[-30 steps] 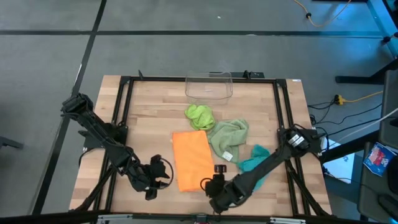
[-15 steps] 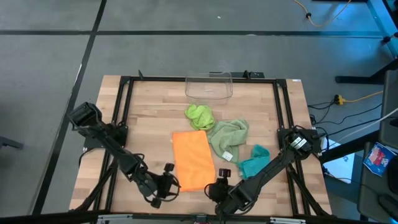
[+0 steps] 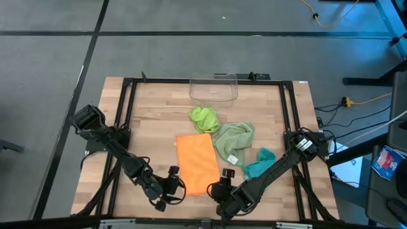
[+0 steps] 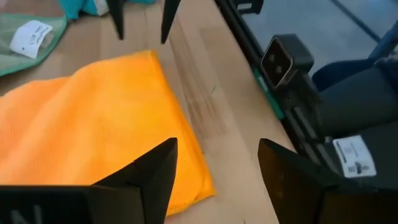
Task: Fold microfiber towels
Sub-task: Fold the orange microfiber towel
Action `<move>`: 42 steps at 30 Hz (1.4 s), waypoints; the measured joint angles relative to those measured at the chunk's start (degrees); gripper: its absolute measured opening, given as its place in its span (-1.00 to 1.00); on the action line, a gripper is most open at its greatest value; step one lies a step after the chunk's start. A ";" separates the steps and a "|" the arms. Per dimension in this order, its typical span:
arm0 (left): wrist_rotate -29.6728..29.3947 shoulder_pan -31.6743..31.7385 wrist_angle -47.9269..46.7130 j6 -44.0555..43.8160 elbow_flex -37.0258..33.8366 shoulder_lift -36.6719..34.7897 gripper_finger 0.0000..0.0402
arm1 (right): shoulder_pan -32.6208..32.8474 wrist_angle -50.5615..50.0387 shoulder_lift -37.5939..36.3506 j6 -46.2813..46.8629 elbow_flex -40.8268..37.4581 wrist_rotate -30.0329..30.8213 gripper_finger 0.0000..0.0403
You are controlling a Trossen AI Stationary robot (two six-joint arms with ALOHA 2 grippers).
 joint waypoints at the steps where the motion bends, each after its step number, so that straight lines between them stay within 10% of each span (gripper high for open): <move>1: -0.21 0.01 0.80 -0.76 0.00 0.00 0.08 | -0.25 0.19 0.00 -0.10 0.00 0.99 -0.01; 9: -4.61 3.09 10.86 0.68 0.00 -2.26 0.07 | -4.38 -1.30 -0.02 -4.32 2.47 15.47 0.00; 25: 3.18 3.80 4.59 1.09 0.02 -3.31 0.07 | -4.40 -1.83 -0.13 -12.70 3.98 -13.88 -0.18; 42: -3.67 -0.09 2.18 1.77 4.51 11.35 0.07 | -0.45 -1.26 1.97 -20.51 3.89 -11.05 -0.21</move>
